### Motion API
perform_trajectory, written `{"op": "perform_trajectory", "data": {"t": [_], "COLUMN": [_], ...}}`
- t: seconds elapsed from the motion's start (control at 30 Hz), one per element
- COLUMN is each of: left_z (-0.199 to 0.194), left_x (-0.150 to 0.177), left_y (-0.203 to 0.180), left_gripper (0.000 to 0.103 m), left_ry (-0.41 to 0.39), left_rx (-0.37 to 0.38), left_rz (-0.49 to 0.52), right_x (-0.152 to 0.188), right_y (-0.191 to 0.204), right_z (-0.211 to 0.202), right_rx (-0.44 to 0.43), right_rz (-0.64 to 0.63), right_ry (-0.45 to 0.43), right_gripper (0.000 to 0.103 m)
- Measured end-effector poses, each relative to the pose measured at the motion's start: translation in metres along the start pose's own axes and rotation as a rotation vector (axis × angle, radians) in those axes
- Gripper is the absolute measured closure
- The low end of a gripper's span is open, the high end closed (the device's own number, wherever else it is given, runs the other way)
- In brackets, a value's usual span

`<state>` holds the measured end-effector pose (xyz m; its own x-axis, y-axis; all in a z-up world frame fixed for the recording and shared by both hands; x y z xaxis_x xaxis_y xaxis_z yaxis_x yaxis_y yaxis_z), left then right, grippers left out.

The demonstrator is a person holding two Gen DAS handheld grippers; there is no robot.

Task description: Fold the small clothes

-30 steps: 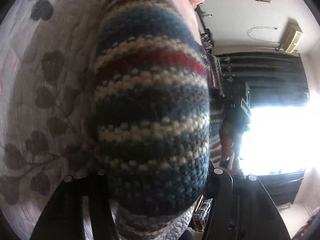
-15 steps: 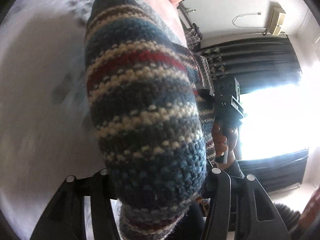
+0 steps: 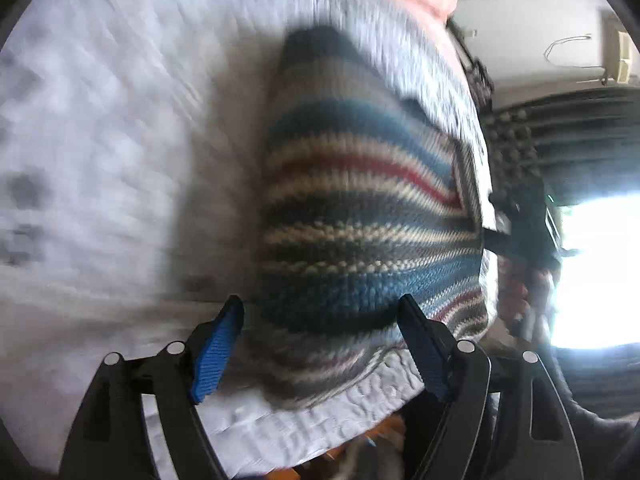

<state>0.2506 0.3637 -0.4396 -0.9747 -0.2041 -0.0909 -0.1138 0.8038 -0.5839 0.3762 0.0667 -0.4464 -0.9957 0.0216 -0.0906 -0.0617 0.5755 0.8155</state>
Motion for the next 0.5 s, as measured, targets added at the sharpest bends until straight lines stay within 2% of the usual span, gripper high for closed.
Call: {"op": "perform_trajectory", "data": {"t": [0.07, 0.1, 0.13, 0.17, 0.2, 0.23, 0.27, 0.3, 0.37, 0.4, 0.47, 0.5], "left_z": [-0.024, -0.039, -0.049, -0.053, -0.054, -0.052, -0.048, -0.037, -0.018, -0.007, 0.022, 0.033], "left_x": [0.0, -0.005, 0.0, 0.001, -0.003, -0.004, -0.001, -0.003, -0.001, 0.0, 0.013, 0.018], "left_y": [-0.003, -0.014, -0.023, -0.032, -0.047, -0.056, -0.068, -0.075, -0.082, -0.079, -0.08, -0.076], "left_gripper": [0.026, 0.026, 0.026, 0.026, 0.026, 0.026, 0.026, 0.027, 0.029, 0.029, 0.033, 0.041], "left_ry": [-0.061, -0.107, -0.129, -0.143, -0.149, -0.138, -0.122, -0.091, -0.031, -0.003, 0.079, 0.121], "left_rx": [0.024, 0.07, 0.127, 0.214, 0.319, 0.385, 0.427, 0.454, 0.479, 0.467, 0.472, 0.456], "left_rz": [0.002, 0.001, 0.004, 0.006, 0.002, 0.001, 0.004, 0.001, 0.0, -0.01, -0.04, -0.051], "right_x": [0.004, 0.006, 0.008, 0.011, 0.011, 0.011, 0.009, 0.011, 0.009, 0.004, -0.006, -0.005], "right_y": [0.021, 0.028, 0.039, 0.039, 0.038, 0.037, 0.042, 0.037, 0.041, 0.039, 0.005, -0.008], "right_z": [-0.016, -0.018, -0.013, -0.011, -0.005, 0.006, 0.02, 0.023, 0.021, 0.018, 0.017, 0.022], "right_rx": [0.022, 0.037, 0.063, 0.078, 0.099, 0.131, 0.145, 0.172, 0.177, 0.171, 0.242, 0.25], "right_rz": [-0.085, -0.116, -0.155, -0.167, -0.169, -0.18, -0.187, -0.209, -0.23, -0.226, -0.169, -0.14], "right_ry": [-0.019, -0.022, -0.018, -0.01, -0.001, 0.021, 0.035, 0.045, 0.01, -0.012, -0.039, -0.024], "right_gripper": [0.039, 0.042, 0.048, 0.056, 0.058, 0.069, 0.084, 0.091, 0.095, 0.096, 0.096, 0.095]}}
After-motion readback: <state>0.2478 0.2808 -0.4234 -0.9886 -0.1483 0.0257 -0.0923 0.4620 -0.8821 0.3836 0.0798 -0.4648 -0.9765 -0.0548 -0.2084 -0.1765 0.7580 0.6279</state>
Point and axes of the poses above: each gripper's, at about its wrist camera, not at the fingertips, and z roughly the way its jaws point, y to its left, x to its underside, the point moved 9 cm from there along z, roughly the way its jaws point, and after that the axes turned 2 degrees about -x, right-handed, at the moved point
